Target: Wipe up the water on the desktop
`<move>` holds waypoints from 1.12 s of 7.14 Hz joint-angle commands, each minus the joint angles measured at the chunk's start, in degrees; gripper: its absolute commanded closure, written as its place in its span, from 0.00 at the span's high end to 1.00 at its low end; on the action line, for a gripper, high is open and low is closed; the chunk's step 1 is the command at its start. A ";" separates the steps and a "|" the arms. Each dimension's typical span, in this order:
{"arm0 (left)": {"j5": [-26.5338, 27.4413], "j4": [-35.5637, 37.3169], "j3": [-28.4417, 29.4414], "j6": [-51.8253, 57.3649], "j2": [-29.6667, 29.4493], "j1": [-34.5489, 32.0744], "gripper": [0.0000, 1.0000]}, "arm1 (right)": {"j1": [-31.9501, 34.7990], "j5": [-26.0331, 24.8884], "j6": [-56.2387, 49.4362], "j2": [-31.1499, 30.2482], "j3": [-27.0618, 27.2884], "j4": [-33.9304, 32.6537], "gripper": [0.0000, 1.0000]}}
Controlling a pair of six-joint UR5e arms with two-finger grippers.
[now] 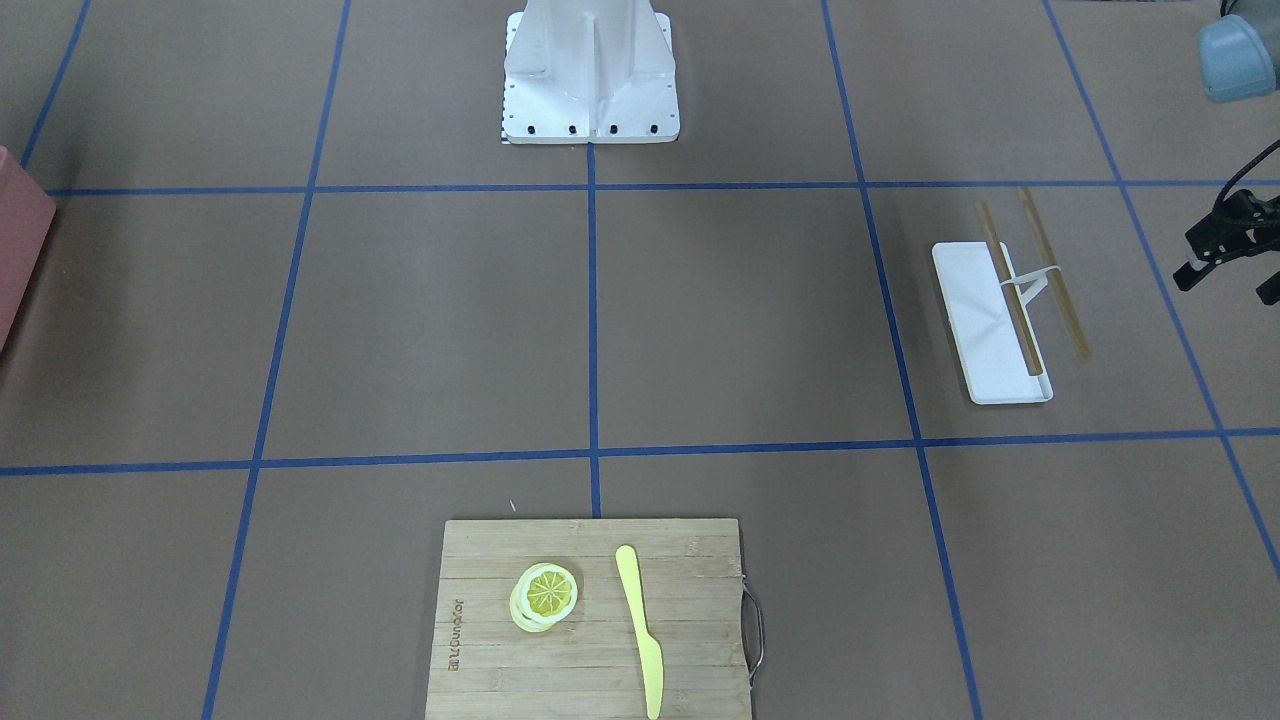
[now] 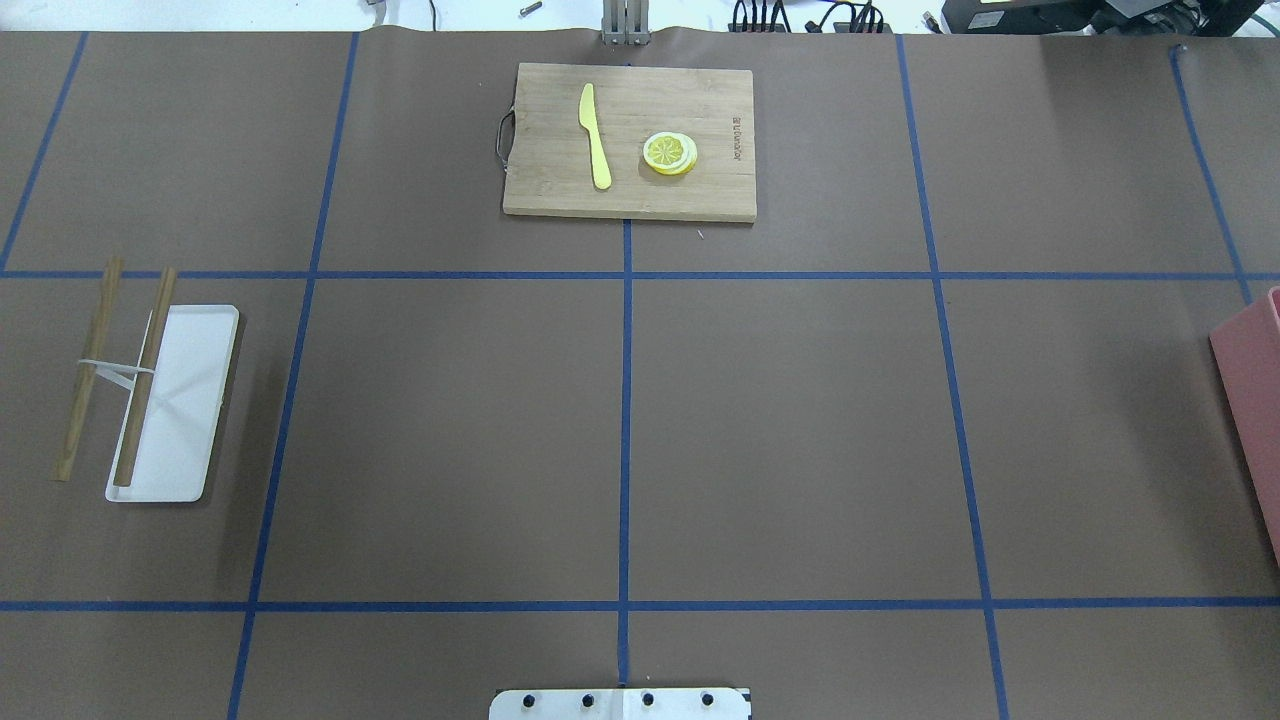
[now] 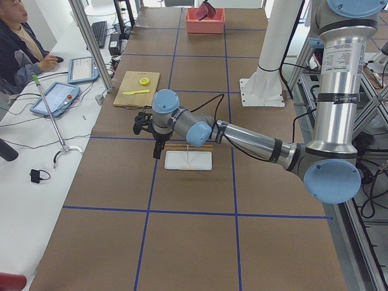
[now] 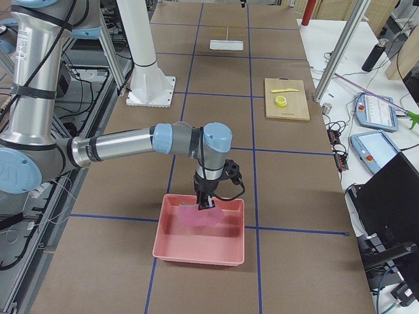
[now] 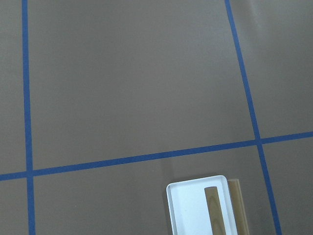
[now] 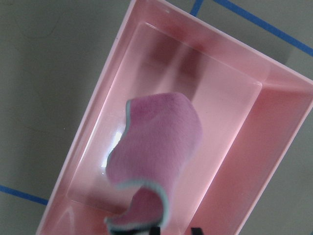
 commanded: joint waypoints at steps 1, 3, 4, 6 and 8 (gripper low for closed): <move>0.00 -0.08 -0.10 0.00 0.78 -0.06 0.98 | 0.14 0.36 0.07 0.66 -0.52 0.02 1.00; 0.61 0.09 0.34 0.61 1.40 -2.58 0.98 | 0.58 6.40 0.34 0.67 -1.39 0.02 1.00; 2.44 0.00 0.77 2.53 2.45 -3.22 0.98 | 0.58 7.64 0.34 0.76 -1.83 0.11 1.00; 2.55 4.53 4.19 21.72 5.27 -9.96 0.98 | 1.72 9.59 0.25 0.84 -1.31 0.11 1.00; 2.02 9.41 5.28 23.98 9.28 -10.43 0.98 | 3.65 9.50 0.25 0.67 0.10 1.78 1.00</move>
